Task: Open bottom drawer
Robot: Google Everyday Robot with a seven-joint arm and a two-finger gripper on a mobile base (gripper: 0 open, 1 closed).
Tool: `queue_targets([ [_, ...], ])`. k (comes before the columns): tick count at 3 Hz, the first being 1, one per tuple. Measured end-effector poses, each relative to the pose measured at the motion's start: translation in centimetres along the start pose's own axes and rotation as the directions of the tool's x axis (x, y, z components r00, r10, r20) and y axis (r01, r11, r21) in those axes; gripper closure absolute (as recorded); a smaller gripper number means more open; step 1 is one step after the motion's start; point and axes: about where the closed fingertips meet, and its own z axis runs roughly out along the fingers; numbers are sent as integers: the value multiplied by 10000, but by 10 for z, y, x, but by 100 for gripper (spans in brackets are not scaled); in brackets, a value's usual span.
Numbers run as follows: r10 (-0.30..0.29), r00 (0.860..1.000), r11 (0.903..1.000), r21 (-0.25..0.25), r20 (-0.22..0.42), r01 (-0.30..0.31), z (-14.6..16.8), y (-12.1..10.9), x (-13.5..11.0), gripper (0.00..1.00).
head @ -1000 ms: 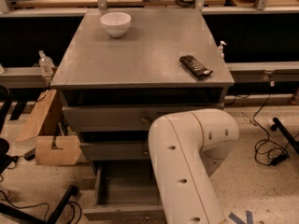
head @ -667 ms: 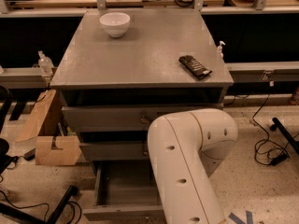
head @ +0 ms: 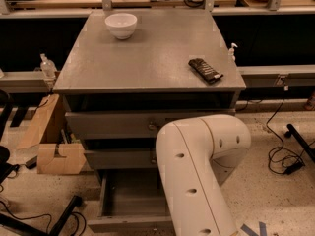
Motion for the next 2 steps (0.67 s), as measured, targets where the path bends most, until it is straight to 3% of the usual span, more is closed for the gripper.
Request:
queue_targets([
  [2,0,10000,10000,-1,0,0,0,0,0,100],
])
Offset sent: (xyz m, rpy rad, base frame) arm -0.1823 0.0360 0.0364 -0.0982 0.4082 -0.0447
